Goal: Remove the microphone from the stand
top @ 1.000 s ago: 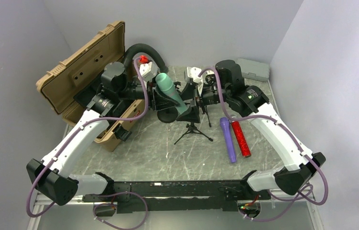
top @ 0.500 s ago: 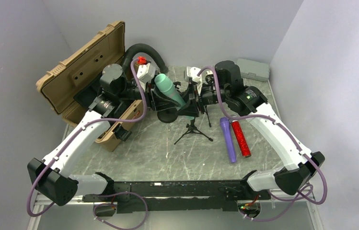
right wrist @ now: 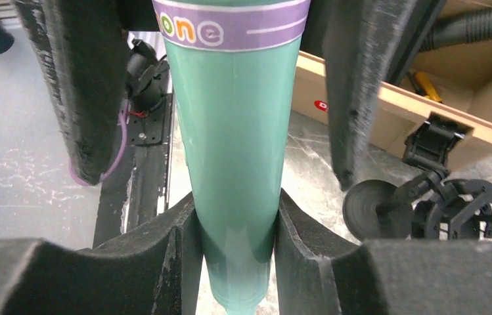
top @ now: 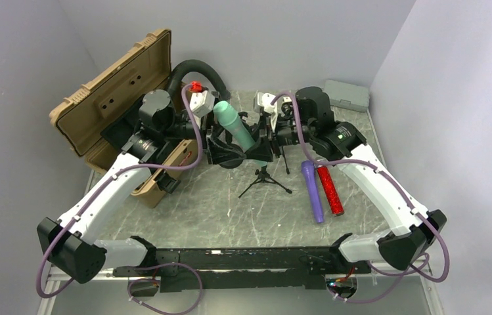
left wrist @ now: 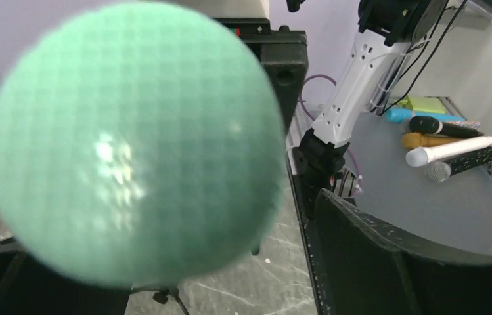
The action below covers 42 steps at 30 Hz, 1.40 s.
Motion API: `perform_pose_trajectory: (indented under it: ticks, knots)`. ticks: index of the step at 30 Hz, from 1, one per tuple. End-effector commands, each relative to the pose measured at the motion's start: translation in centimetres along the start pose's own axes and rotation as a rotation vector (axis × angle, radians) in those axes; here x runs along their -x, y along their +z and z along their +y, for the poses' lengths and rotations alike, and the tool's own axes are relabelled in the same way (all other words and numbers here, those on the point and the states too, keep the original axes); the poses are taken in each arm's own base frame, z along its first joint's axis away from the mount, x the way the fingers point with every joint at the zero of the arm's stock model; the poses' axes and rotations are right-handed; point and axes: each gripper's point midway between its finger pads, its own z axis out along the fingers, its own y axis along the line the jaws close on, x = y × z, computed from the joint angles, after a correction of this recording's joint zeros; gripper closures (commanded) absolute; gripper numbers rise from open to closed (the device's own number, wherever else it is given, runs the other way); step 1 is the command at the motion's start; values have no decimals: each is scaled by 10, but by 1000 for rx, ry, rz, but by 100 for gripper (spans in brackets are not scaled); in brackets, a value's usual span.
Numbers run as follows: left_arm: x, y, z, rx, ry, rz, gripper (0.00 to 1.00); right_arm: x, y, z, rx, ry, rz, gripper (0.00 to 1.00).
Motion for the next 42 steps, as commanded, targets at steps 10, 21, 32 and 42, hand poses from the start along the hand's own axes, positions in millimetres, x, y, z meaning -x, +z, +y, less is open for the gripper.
perform_pose_trajectory:
  ticks: [10, 21, 32, 42]
  knots:
    - [24, -26, -6, 145, 152, 66, 1, 38, -90, -28, -334, 22, -214, 100]
    - [26, -43, -15, 216, 208, 97, 1, -23, -217, -81, -1042, 144, -147, 100]
    - [-12, -65, -8, 334, 244, 200, 1, -181, -279, -113, -1244, 456, 195, 100]
    - [-37, -72, -12, 337, 240, 252, 0, -317, -297, -109, -1103, 691, 531, 100]
